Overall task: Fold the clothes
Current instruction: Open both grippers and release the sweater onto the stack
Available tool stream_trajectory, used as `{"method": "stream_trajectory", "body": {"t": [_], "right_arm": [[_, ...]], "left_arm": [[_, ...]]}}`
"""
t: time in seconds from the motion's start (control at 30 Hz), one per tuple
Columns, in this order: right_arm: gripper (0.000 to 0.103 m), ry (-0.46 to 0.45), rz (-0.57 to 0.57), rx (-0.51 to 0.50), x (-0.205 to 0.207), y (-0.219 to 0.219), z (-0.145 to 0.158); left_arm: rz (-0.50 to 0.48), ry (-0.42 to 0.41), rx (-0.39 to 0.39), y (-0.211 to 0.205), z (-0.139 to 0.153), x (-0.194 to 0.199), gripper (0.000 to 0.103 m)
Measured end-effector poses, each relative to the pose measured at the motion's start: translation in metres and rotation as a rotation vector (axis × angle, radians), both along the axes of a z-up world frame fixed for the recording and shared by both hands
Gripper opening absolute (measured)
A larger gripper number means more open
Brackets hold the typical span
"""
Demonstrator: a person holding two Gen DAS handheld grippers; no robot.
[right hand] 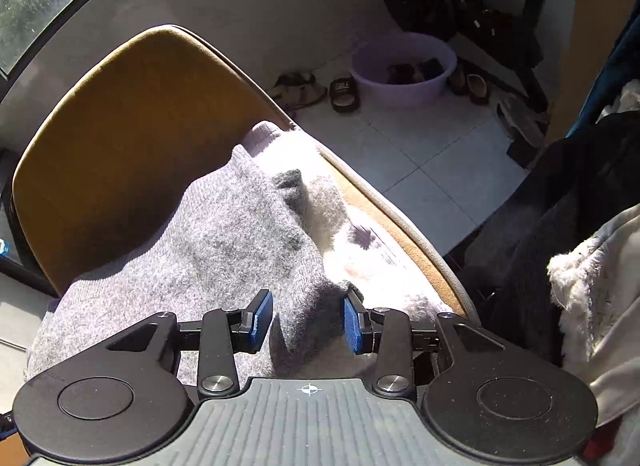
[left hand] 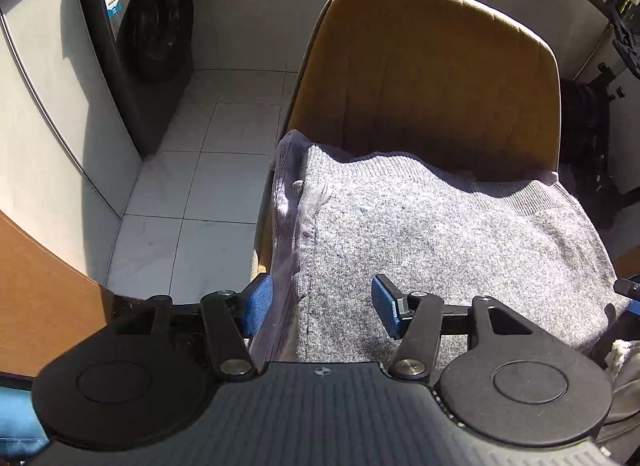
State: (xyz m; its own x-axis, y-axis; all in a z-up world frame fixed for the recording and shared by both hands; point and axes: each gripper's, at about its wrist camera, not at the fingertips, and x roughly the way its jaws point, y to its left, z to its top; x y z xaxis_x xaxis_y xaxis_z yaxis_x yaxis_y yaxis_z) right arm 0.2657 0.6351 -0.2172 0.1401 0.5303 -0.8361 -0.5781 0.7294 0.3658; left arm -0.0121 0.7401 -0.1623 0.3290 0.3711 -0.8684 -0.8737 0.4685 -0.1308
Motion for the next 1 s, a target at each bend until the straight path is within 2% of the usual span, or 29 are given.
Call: {"method": "stream_trajectory", "body": {"t": [0.03,0.07,0.23,0.33,0.43,0.5,0.63,0.73,0.9,0.97,1.0], "right_arm": [[0.045,-0.013,0.01,0.006,0.004,0.004,0.003],[0.046,-0.026,0.019,0.011,0.008,0.009,0.007],[0.046,-0.088,0.069,0.038,0.028,0.031,0.022],[0.046,-0.088,0.129,0.008,0.034,0.058,0.005],[0.044,-0.086,0.177,-0.053,0.038,0.083,-0.016],[0.042,-0.118,0.186,-0.107,0.04,0.093,-0.029],[0.043,-0.153,0.209,-0.178,0.045,0.111,-0.051],[0.053,-0.165,0.21,-0.183,0.047,0.114,-0.051],[0.067,-0.181,0.2,-0.183,0.05,0.112,-0.045],[0.084,-0.183,0.182,-0.17,0.049,0.1,-0.033],[0.088,-0.187,0.182,-0.153,0.046,0.092,-0.025]], "left_arm": [[-0.004,-0.008,0.017,0.003,0.004,0.004,0.056],[-0.008,-0.016,0.034,0.005,0.008,0.008,0.057],[-0.092,0.01,0.044,0.004,-0.001,0.044,0.06],[-0.169,0.059,0.036,-0.008,-0.017,0.065,0.061],[-0.227,0.124,0.018,-0.019,-0.037,0.079,0.067],[-0.218,0.16,0.005,-0.017,-0.051,0.085,0.068],[-0.162,0.154,-0.049,-0.004,-0.068,0.094,0.079],[-0.136,0.16,-0.071,0.003,-0.074,0.101,0.088],[-0.118,0.175,-0.081,0.0,-0.068,0.104,0.09],[-0.124,0.163,-0.081,-0.004,-0.06,0.104,0.09],[-0.128,0.157,-0.081,-0.006,-0.056,0.104,0.091]]}}
